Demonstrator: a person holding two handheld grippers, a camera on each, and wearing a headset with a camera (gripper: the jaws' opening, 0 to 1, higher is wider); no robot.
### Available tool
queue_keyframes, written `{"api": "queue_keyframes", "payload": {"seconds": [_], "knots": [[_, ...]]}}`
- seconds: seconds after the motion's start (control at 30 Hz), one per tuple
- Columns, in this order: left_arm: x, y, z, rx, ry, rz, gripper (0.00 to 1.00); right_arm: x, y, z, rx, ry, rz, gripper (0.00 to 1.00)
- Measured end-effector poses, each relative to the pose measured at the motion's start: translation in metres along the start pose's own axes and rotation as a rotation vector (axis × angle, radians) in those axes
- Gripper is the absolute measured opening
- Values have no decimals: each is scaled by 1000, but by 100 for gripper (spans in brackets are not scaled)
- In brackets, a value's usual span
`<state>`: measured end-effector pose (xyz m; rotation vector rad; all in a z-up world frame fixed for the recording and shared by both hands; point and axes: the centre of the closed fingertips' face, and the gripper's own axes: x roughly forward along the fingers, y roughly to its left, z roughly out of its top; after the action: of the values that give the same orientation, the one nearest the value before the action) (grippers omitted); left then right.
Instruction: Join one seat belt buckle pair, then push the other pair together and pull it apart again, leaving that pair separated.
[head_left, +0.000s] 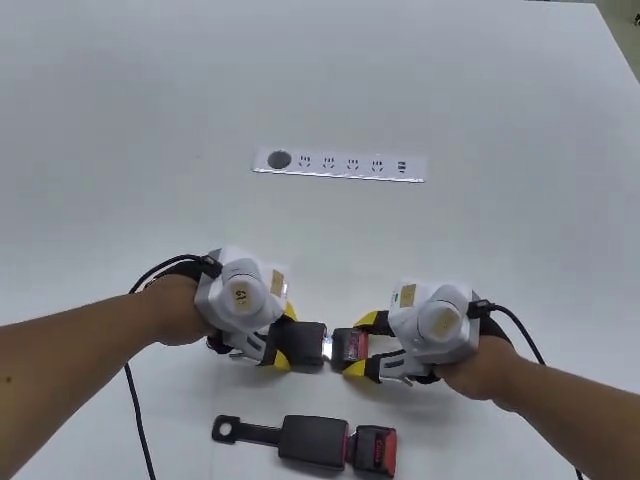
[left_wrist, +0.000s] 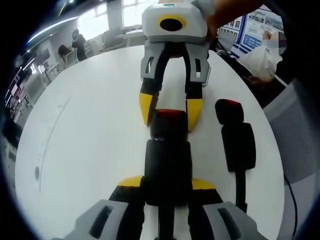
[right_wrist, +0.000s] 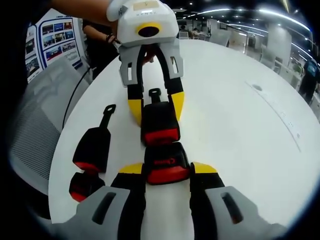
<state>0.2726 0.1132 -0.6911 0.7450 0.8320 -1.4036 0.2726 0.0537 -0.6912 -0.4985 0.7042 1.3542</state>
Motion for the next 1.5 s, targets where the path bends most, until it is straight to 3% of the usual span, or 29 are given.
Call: {"api": "queue_keyframes", "payload": {"seconds": [0.47, 0.8, 1.2, 1.5], "knots": [[0, 1, 0, -13, -27, 0, 33, -1, -3, -1, -9, -11, 16, 31], [0, -1, 2, -38, -45, 17, 33, -14, -5, -12, -27, 6, 25, 31], [-1, -2, 4, -43, -54, 20, 33, -18, -5, -12, -28, 7, 31, 32], [-1, -1, 4, -47, -58, 20, 33, -34, -7, -30, -35, 13, 29, 32]]}}
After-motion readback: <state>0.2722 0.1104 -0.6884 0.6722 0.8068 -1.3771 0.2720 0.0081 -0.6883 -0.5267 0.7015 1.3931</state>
